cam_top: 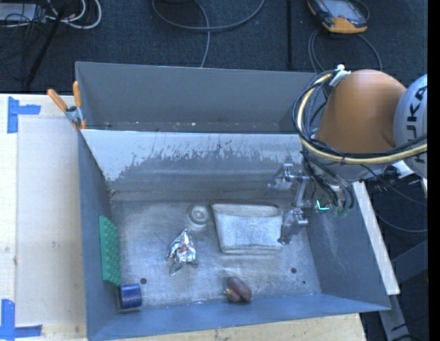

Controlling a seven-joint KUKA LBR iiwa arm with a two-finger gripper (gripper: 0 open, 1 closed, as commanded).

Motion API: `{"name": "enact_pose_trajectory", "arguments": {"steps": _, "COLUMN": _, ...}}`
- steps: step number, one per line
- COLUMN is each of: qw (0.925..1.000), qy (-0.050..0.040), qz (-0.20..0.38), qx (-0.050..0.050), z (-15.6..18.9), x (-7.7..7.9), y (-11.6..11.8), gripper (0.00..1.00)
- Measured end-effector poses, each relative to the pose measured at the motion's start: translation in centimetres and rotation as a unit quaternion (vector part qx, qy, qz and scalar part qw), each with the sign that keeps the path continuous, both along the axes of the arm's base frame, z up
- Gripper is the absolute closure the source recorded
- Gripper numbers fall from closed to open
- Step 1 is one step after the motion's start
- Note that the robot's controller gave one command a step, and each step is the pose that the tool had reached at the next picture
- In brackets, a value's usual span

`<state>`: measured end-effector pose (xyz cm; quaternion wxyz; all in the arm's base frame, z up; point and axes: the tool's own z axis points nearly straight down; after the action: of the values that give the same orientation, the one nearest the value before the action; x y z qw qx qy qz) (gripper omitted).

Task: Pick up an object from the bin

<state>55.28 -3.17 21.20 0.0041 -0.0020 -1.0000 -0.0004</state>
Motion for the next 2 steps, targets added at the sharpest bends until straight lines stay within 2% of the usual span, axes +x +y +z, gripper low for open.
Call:
{"name": "enact_pose_trajectory", "arguments": {"steps": 1, "qw": 0.9933, "qy": -0.0015, "qz": 0.116, "qx": 0.001, "z": -8.2, "x": 1.7, "y": 7.0, "gripper": 0.00}}
{"name": "enact_pose_trajectory", "arguments": {"steps": 2, "qw": 0.9861, "qy": -0.0048, "qz": 0.166, "qx": 0.001, "z": -14.2, "x": -2.7, "y": 12.3, "gripper": 0.00}}
